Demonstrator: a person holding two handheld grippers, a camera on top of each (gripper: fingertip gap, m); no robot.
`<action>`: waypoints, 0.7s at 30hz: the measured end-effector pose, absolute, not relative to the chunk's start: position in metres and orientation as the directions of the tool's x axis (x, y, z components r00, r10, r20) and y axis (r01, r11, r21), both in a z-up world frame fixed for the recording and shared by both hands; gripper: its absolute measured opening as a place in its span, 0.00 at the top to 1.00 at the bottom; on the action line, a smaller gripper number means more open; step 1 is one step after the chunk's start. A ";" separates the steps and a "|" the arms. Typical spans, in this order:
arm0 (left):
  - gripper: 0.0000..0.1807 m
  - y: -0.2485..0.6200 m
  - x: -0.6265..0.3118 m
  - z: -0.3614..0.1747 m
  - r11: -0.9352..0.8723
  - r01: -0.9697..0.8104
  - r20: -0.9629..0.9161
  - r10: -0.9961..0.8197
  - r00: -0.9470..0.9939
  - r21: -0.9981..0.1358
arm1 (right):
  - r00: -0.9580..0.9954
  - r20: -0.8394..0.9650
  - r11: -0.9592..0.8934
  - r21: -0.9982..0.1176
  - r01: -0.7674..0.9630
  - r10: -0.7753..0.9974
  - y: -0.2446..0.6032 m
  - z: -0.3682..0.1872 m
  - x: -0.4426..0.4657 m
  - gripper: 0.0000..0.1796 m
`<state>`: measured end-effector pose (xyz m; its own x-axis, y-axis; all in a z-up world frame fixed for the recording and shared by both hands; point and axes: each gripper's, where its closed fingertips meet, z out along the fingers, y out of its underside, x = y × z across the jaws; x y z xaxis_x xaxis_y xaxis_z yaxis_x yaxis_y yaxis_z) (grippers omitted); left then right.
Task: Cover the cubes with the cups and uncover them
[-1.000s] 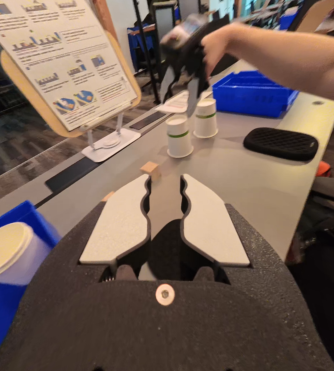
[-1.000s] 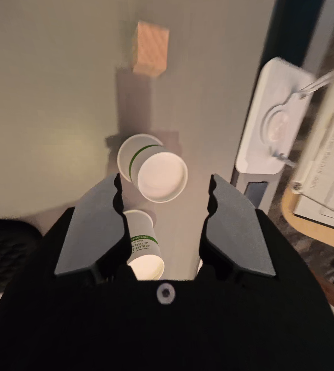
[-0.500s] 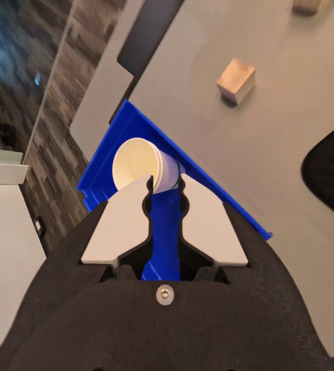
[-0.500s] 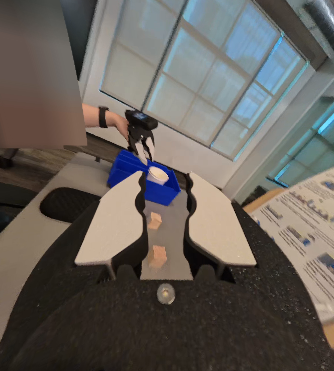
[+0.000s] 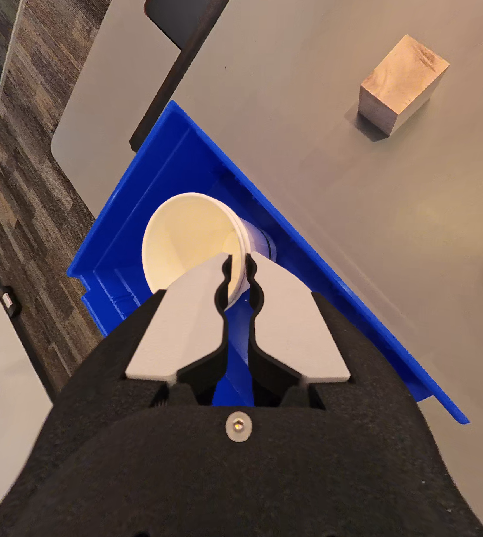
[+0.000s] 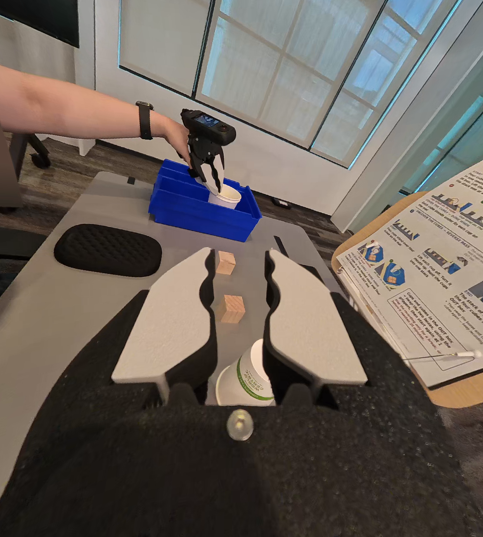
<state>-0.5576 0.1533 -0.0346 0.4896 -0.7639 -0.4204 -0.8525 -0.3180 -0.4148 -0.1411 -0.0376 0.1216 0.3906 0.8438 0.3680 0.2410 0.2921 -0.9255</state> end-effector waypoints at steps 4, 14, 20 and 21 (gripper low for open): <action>0.97 0.152 -0.558 -0.037 -0.335 -0.842 -0.389 -0.772 0.502 -0.423 | 0.384 0.356 0.278 -0.929 0.245 0.852 -0.033 0.117 -0.143 0.82; 0.99 0.154 -0.559 -0.028 -0.341 -0.821 -0.377 -0.762 0.526 -0.458 | 0.347 0.350 0.247 -0.919 0.308 0.870 -0.031 0.101 -0.151 0.82; 0.98 0.154 -0.562 -0.016 -0.333 -0.813 -0.391 -0.748 0.536 -0.477 | 0.338 0.354 0.241 -0.911 0.333 0.872 -0.027 0.095 -0.156 0.82; 0.98 0.153 -0.562 -0.015 -0.331 -0.814 -0.396 -0.747 0.535 -0.477 | 0.335 0.355 0.241 -0.910 0.337 0.873 -0.027 0.095 -0.157 0.82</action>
<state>-0.5619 0.1535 -0.0152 0.5348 -0.7466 -0.3956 -0.8145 -0.3309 -0.4766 -0.1566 -0.0269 0.0946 0.3352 0.8727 0.3550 0.3373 0.2406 -0.9101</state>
